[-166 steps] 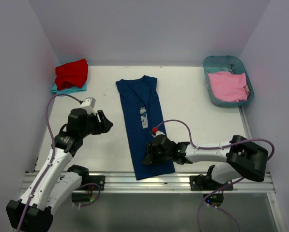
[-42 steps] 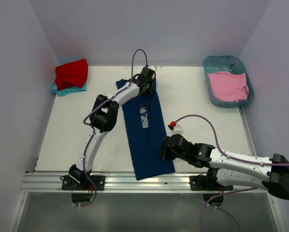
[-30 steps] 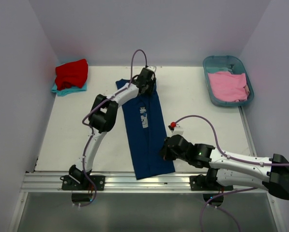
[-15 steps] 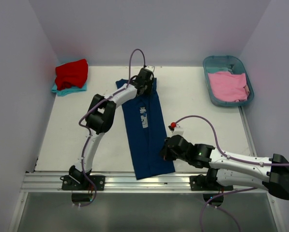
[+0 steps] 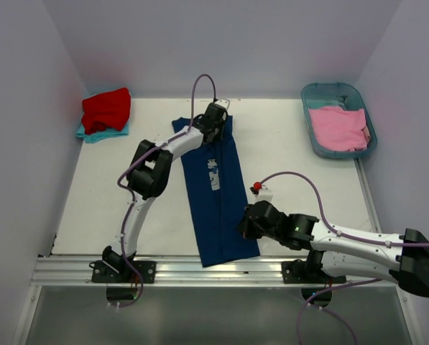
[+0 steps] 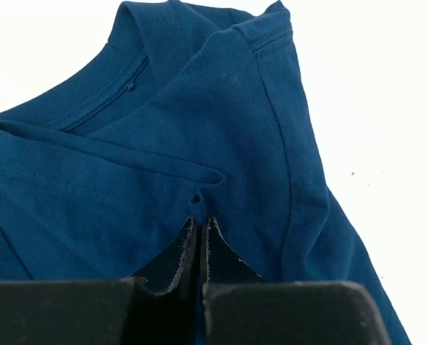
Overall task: Fold and stack the t-shirts
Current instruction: Rotate the tshirt 90 degrees
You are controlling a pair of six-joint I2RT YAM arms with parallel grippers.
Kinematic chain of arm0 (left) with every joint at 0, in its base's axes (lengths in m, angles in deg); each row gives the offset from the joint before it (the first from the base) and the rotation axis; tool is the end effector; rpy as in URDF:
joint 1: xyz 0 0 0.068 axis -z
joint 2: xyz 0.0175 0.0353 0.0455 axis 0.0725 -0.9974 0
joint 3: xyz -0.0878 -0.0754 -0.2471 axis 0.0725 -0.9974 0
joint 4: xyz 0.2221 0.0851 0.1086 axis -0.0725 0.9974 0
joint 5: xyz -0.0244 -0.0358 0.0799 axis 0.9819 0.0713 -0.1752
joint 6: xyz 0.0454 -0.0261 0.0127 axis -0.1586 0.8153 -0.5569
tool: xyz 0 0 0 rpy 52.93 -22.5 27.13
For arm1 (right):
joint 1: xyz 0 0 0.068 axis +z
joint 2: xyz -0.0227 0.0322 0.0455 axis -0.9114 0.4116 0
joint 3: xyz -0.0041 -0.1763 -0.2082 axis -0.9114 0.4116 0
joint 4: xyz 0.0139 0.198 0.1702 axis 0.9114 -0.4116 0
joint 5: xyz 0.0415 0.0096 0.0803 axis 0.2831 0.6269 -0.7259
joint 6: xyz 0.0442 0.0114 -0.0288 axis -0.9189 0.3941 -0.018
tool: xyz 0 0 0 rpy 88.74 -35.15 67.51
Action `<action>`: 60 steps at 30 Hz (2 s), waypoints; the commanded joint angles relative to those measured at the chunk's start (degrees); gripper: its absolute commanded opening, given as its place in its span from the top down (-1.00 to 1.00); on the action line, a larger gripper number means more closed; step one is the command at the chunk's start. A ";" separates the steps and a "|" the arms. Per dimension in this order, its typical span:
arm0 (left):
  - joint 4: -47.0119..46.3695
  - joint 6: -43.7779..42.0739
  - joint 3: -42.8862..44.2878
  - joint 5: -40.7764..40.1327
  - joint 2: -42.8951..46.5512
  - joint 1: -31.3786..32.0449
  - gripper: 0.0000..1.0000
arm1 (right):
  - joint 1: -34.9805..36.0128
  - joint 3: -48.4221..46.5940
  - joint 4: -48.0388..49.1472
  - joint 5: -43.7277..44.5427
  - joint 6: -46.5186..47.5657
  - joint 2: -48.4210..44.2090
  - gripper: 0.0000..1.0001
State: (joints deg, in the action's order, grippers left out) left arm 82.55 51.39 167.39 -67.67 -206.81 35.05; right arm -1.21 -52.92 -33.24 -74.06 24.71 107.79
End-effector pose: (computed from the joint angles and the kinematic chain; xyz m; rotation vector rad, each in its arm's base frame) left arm 0.4672 -0.2709 0.1586 0.2732 2.2728 -0.1438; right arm 0.0919 0.1720 0.2011 -0.0305 2.4476 0.7396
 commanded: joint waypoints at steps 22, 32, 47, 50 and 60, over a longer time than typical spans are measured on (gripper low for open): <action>-7.28 10.90 -24.70 -10.91 21.87 -0.13 1.00 | 0.02 1.41 1.30 1.47 0.13 -0.20 1.00; -5.16 20.83 -29.97 -12.66 22.49 -0.13 1.00 | 0.02 2.82 -0.81 1.91 -0.84 -3.10 1.00; -15.36 37.37 -50.19 -21.37 37.95 -0.13 -0.46 | -0.07 3.26 -0.90 2.09 -0.67 -2.75 0.55; -15.36 33.61 -47.64 -18.22 37.00 -0.13 -0.51 | 0.02 2.12 -0.37 2.44 0.21 -1.43 0.48; -19.23 17.68 -38.24 -5.72 30.14 -1.10 1.00 | -6.38 -10.27 -3.89 8.33 10.14 4.36 1.00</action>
State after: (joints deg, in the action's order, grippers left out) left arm 66.95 75.38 125.64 -76.57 -174.44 34.94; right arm -4.20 -59.15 -37.06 -69.67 30.00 110.92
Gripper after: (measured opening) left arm 0.044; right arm 0.010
